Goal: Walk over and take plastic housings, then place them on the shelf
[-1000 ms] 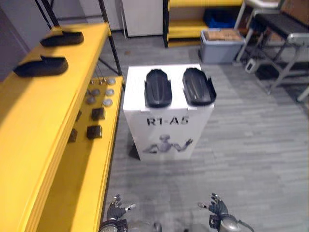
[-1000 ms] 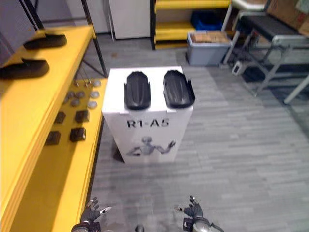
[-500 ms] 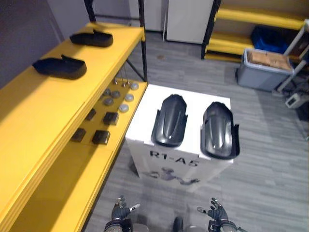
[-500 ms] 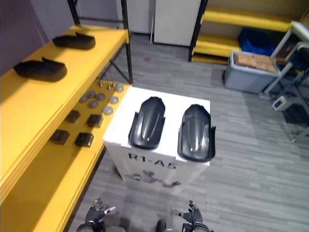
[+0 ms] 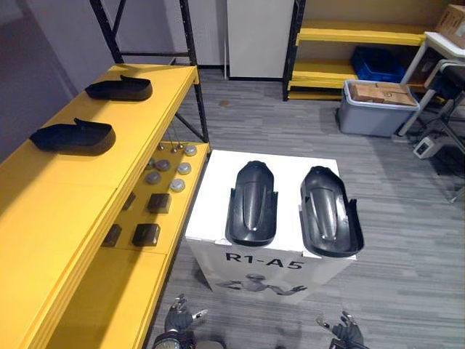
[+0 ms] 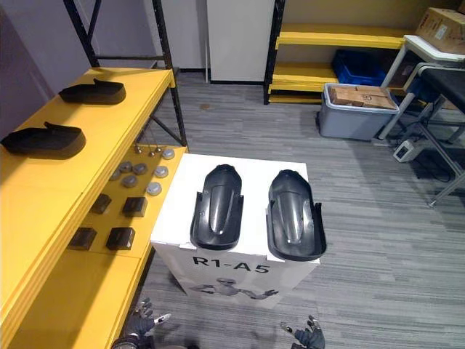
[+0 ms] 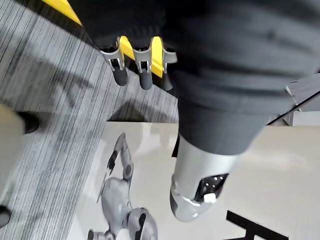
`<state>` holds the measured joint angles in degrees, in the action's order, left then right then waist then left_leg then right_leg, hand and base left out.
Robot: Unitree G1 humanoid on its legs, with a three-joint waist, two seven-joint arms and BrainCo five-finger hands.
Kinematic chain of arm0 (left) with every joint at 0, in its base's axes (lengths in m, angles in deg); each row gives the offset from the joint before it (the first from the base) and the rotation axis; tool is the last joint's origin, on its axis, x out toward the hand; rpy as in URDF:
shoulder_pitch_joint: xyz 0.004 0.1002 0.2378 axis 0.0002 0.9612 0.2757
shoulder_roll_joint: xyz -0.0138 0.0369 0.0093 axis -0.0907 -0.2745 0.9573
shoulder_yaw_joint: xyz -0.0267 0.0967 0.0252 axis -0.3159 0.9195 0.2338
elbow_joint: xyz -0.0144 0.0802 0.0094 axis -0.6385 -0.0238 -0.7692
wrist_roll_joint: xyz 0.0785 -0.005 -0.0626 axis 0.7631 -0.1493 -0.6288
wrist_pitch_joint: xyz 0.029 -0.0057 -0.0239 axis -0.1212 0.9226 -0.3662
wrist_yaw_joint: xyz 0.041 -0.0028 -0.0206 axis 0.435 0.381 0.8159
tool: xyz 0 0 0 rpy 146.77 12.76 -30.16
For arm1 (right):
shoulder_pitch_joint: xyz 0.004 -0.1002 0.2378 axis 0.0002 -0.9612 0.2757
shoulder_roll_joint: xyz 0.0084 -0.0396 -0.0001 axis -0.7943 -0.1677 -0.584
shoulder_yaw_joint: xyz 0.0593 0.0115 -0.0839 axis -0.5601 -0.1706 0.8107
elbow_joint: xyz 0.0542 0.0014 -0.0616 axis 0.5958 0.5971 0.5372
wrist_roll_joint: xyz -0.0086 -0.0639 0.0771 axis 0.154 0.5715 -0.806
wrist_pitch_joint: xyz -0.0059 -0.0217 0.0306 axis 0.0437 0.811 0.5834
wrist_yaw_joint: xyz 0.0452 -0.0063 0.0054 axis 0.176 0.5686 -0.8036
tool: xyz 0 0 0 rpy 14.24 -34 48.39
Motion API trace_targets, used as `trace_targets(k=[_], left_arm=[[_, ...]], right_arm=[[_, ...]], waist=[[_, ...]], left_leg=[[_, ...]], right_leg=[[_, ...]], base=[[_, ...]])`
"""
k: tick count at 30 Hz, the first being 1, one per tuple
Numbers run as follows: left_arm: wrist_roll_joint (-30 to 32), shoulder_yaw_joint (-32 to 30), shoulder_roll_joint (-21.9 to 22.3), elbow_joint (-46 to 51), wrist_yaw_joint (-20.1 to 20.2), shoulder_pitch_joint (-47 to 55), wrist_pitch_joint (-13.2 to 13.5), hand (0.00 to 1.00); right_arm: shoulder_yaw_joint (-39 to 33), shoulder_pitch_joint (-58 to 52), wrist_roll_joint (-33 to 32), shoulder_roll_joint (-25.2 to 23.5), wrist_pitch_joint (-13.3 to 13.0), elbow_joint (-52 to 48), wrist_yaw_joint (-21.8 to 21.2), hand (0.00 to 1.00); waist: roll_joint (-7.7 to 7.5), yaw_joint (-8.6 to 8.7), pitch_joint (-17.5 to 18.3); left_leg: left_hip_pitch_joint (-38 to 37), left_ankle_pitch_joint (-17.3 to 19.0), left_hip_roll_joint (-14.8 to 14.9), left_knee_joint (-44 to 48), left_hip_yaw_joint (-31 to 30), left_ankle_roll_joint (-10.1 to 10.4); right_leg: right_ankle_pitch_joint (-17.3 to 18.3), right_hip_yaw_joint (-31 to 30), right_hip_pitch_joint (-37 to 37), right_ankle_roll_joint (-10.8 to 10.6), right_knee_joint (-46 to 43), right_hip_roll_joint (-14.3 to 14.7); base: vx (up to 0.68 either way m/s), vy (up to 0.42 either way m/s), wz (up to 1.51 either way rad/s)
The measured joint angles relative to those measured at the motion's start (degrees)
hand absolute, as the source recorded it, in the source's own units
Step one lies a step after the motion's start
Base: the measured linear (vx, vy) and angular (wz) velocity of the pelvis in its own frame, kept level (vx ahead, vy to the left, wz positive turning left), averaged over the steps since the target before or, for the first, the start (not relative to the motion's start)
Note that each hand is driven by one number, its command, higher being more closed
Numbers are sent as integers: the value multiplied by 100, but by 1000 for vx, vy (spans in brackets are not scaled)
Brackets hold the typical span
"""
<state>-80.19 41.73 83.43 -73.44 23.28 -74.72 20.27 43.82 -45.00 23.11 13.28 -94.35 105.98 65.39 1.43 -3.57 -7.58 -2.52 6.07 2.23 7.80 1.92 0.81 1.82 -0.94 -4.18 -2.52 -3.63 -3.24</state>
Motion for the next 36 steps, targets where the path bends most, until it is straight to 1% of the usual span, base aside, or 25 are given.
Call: trace_targets(k=[1,2,4,6,7,8,9,11,13,15,17,20,26,28,30,31,32,33,36], left_arm=[[1,2,-16,2,13,12,0,0],[2,3,-54,11,25,57,2,0],[4,4,-105,21,43,111,1,0],[3,4,-136,24,60,256,1,0],[3,4,-139,29,65,291,2,0],[3,9,-142,37,71,348,1,0],[3,30,-145,38,75,392,1,0],[0,89,-150,51,91,431,2,0],[0,171,-152,58,141,453,2,0],[0,215,-153,76,177,449,2,0],[0,222,-151,94,217,450,5,0],[1,250,-148,129,286,492,5,0],[4,381,-135,236,289,572,5,0],[3,381,-105,239,289,573,4,0],[4,386,-78,239,289,576,4,0],[5,387,-78,239,289,576,4,0],[4,385,-79,239,287,580,4,0],[5,382,-79,239,286,581,4,0],[6,376,-80,264,285,579,4,0]], right_arm=[[-114,2,-1,53,6,-48,3,0],[-334,14,-1,175,15,-243,34,0],[-516,25,-1,440,28,-769,108,0],[-597,42,-2,831,28,-1736,168,0],[-594,46,-2,914,26,-2004,172,0],[-592,66,-2,1032,15,-2482,191,0],[-585,115,-2,1110,-13,-2854,200,0],[-571,196,-2,1138,-41,-3248,204,0],[-404,387,-1,1140,-86,-3541,224,0],[-193,502,14,1141,-123,-3721,232,0],[189,712,95,1141,-187,-3959,220,0],[483,991,351,1139,-209,-3978,207,0],[736,1033,1038,1119,-177,-3870,211,0],[823,1035,1285,1087,-118,-3803,214,0],[863,1042,1640,1045,45,-3634,241,0],[861,1043,1721,1036,86,-3589,263,0],[847,1044,1876,982,130,-3503,311,0],[826,1044,2075,876,235,-3471,365,0],[803,1045,2404,705,377,-3359,430,0]], waist=[[-34,-2,23],[-44,3,51],[-67,17,92],[-94,157,128],[-98,187,147],[-130,235,179],[-126,261,217],[-172,257,251],[-180,261,261],[-179,262,264],[-180,254,268],[-179,239,268],[-185,222,263],[-185,217,262],[-187,212,257],[-188,212,254],[-190,215,251],[-192,223,240],[-194,244,182]], left_leg=[[-11,-5,-3,-37,16,-5],[-50,-16,-28,-100,39,-17],[-103,-28,-29,-202,132,-19],[-109,-35,-34,-260,154,-30],[-109,-35,-33,-272,159,-31],[-114,-37,-30,-299,167,-33],[-125,-39,-23,-318,171,-31],[-130,-43,-16,-349,174,-29],[-140,-45,-19,-360,183,-32],[-144,-48,-27,-367,184,-37],[-143,-61,-34,-379,180,-47],[-123,-114,-62,-413,123,-77],[-120,-297,-103,-622,-107,-76],[-128,-345,-104,-679,-145,-64],[-159,-418,-107,-781,-193,-59],[-166,-436,-108,-802,-208,-59],[-178,-477,-110,-859,-233,-54],[-190,-516,-110,-915,-261,-47],[-201,-556,-110,-967,-313,-34]], right_leg=[[-2,-12,5,-3,22,-3],[-1,-28,4,-6,33,-6],[0,-133,33,-8,54,2],[-1,-168,46,-9,73,6],[-1,-181,60,-9,80,11],[-2,-202,85,-9,105,20],[-3,-218,86,-9,118,31],[-4,-259,109,-9,121,47],[-17,-299,120,-24,125,48],[-23,-302,118,-32,128,42],[-56,-297,104,-34,175,32],[-114,-241,63,-35,287,8],[-129,2,32,-32,325,-26],[-132,32,32,-28,324,-25],[-139,81,28,-22,323,-27],[-139,100,25,-22,323,-29],[-139,154,23,-23,323,-31],[-140,164,27,-22,323,-31],[-143,206,25,-24,323,-31]], base=[[93,38,-8],[75,44,-17],[70,41,-22],[62,18,-11],[34,2,-7],[21,-7,-9],[20,-10,-9],[18,-16,-11],[8,-10,-11],[-2,0,-2],[0,0,0],[-22,1,9],[-16,-17,21],[-27,-15,11],[-29,-11,11],[-30,-10,13],[-30,-11,13],[-35,-11,13],[-24,-4,9]])
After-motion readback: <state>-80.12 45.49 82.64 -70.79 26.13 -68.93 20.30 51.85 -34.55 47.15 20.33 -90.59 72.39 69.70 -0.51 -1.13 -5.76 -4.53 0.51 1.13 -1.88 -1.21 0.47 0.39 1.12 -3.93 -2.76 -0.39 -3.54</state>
